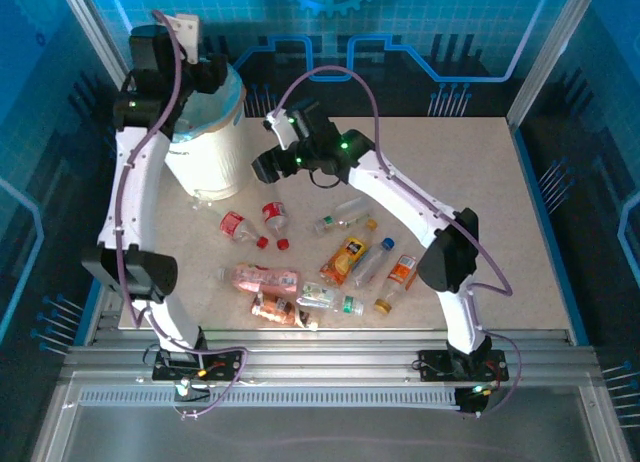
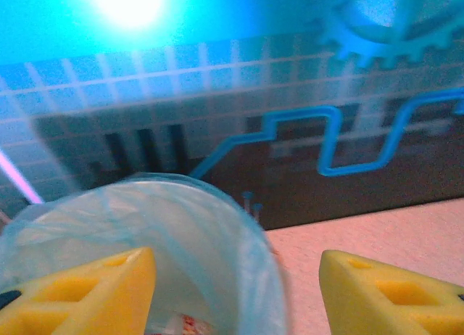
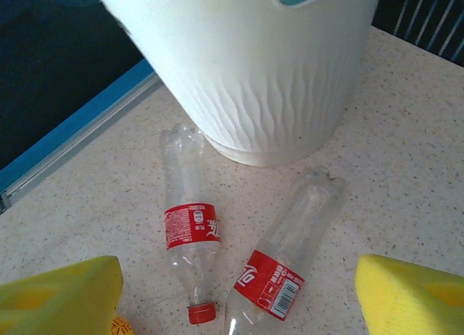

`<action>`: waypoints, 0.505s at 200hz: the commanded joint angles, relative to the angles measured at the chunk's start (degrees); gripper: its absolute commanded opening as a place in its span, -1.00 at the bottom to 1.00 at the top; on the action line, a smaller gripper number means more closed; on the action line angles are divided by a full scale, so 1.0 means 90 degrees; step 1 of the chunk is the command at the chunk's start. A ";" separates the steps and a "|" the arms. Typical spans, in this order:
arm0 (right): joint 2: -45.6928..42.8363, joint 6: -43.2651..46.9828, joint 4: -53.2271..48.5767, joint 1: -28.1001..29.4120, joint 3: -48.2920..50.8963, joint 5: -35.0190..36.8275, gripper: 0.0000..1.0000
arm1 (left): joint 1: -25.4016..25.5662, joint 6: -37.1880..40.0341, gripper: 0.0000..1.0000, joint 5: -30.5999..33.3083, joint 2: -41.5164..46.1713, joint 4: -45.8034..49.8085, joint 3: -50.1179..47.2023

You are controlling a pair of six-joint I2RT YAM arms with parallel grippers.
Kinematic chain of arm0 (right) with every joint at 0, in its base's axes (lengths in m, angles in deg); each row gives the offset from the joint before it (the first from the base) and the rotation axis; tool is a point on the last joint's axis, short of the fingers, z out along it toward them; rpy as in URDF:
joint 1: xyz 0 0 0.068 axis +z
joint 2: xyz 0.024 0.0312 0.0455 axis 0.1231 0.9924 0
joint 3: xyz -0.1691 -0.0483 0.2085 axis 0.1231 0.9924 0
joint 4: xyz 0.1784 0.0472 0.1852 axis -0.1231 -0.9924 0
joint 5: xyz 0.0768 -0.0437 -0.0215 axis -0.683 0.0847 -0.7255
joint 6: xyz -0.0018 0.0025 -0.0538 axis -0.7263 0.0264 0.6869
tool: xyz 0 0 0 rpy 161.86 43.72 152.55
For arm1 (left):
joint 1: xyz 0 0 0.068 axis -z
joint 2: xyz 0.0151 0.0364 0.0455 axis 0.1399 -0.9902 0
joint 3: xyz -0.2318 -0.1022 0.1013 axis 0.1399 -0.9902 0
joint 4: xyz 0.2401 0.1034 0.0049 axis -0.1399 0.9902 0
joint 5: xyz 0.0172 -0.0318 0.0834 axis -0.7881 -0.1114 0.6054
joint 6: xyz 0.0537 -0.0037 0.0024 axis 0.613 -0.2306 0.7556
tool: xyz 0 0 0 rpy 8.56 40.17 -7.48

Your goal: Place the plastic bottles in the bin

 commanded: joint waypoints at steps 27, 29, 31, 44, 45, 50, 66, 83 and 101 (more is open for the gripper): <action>0.0299 -0.0914 -0.0943 -0.0057 -0.0121 0.0171 0.68 | 0.0642 -0.0003 0.26 0.0087 0.1500 0.0162 -0.1410; 0.0286 -0.0955 -0.0935 -0.0057 -0.0088 0.0167 0.67 | 0.0660 -0.0031 0.26 0.0091 0.1560 0.0160 -0.1488; 0.0283 -0.0995 -0.0933 -0.0064 -0.0045 0.0153 0.67 | 0.0691 -0.0059 0.26 0.0092 0.1628 0.0167 -0.1546; 0.0211 -0.1197 -0.0931 -0.0037 0.0208 0.0098 0.67 | 0.0831 -0.0290 0.26 0.0075 0.2083 0.0199 -0.2022; 0.0207 -0.1212 -0.0941 -0.0037 0.0225 0.0097 0.67 | 0.0841 -0.0313 0.26 0.0072 0.2118 0.0200 -0.2072; 0.0189 -0.1267 -0.0949 -0.0005 0.0321 0.0093 0.67 | 0.0887 -0.0413 0.26 0.0042 0.2286 0.0214 -0.2287; 0.0193 -0.1438 -0.0989 0.0073 0.0552 0.0104 0.66 | 0.1055 -0.0693 0.27 -0.0040 0.2799 0.0361 -0.2895; 0.0320 -0.1616 -0.1085 0.0176 0.0649 0.0141 0.67 | 0.1220 -0.0944 0.27 -0.0076 0.3347 0.0609 -0.3494; 0.0494 -0.1786 -0.1130 0.0308 0.0700 0.0217 0.67 | 0.1306 -0.1205 0.28 -0.0147 0.3981 0.0839 -0.4166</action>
